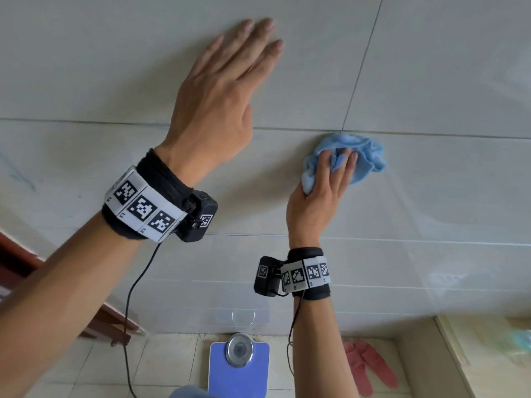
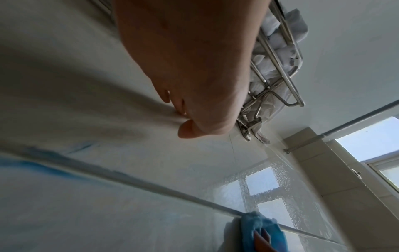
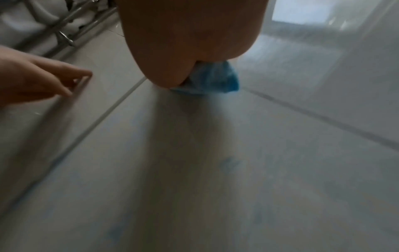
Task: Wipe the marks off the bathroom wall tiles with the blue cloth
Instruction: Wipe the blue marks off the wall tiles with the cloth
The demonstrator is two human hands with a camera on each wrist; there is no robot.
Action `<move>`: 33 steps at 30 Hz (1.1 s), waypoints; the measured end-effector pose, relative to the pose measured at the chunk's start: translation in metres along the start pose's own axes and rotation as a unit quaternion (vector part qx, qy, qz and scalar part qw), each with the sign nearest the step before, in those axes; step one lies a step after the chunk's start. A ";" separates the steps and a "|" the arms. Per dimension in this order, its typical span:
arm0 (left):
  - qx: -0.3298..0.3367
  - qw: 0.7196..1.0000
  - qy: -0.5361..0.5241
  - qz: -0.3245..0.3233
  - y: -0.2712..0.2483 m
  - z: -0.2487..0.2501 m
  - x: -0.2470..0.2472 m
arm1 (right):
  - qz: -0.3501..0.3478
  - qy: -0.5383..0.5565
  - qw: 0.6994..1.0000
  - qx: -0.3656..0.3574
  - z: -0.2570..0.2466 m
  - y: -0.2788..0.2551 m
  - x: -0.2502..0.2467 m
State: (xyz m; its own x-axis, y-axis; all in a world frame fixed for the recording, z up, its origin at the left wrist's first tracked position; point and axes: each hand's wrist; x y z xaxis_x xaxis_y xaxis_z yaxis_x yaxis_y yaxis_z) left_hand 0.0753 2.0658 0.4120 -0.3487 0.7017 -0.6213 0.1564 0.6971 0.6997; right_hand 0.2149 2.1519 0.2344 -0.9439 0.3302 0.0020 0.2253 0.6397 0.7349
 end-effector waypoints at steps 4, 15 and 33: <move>-0.021 1.000 0.011 0.018 -0.016 -0.013 0.001 | 0.012 0.036 0.999 0.018 -0.023 -0.012 0.026; -0.199 0.977 -0.004 0.071 -0.060 -0.066 0.013 | -0.087 0.005 0.993 -0.078 -0.052 -0.011 0.039; -0.265 0.962 -0.023 0.059 -0.112 -0.191 -0.001 | 0.067 0.038 0.997 -0.020 -0.108 -0.012 0.103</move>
State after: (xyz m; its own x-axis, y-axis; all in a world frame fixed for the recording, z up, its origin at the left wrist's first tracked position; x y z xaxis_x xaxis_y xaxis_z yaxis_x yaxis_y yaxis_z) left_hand -0.1188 1.9592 0.4018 -0.3133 0.7862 -0.5326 -0.3050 0.4478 0.8405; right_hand 0.0891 2.1035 0.2988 -0.9216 0.3570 0.1524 0.3429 0.5647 0.7507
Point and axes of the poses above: each hand's wrist, its own y-axis towards the middle knuckle, its own x-axis out of the palm, z = x × y, and after that the axes turned 14 degrees about y, right-handed
